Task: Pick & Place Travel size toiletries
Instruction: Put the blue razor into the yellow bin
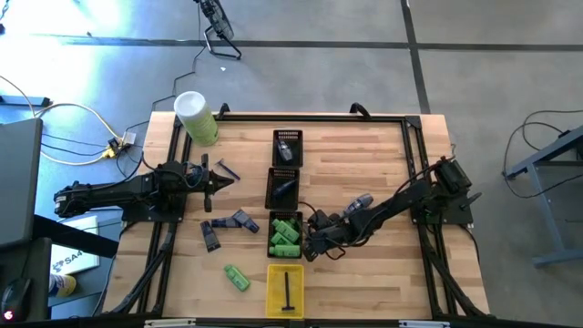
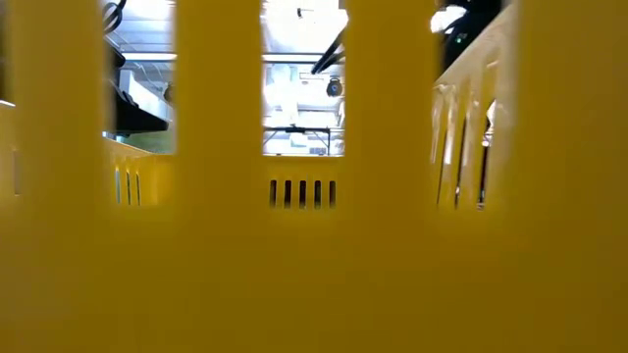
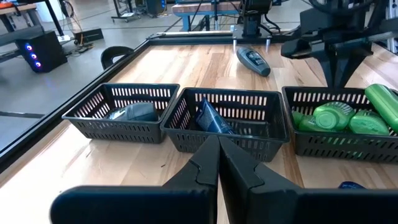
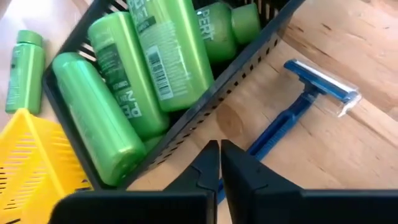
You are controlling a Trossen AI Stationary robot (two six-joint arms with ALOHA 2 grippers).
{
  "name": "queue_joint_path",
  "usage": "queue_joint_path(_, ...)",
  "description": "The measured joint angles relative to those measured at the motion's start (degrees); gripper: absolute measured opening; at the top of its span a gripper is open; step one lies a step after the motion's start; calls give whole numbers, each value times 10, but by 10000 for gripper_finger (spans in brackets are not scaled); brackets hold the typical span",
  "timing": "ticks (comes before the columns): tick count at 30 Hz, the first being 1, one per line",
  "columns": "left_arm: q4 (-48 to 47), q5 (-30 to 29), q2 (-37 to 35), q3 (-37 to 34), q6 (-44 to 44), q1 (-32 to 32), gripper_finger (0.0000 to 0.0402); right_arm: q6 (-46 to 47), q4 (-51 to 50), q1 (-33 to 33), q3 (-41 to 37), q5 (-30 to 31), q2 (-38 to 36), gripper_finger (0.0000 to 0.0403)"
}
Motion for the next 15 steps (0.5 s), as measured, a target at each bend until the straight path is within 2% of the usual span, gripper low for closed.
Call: queue_joint_path(15,0,0,0,0,0,0,6,6,17,-2,1,-23,45,3)
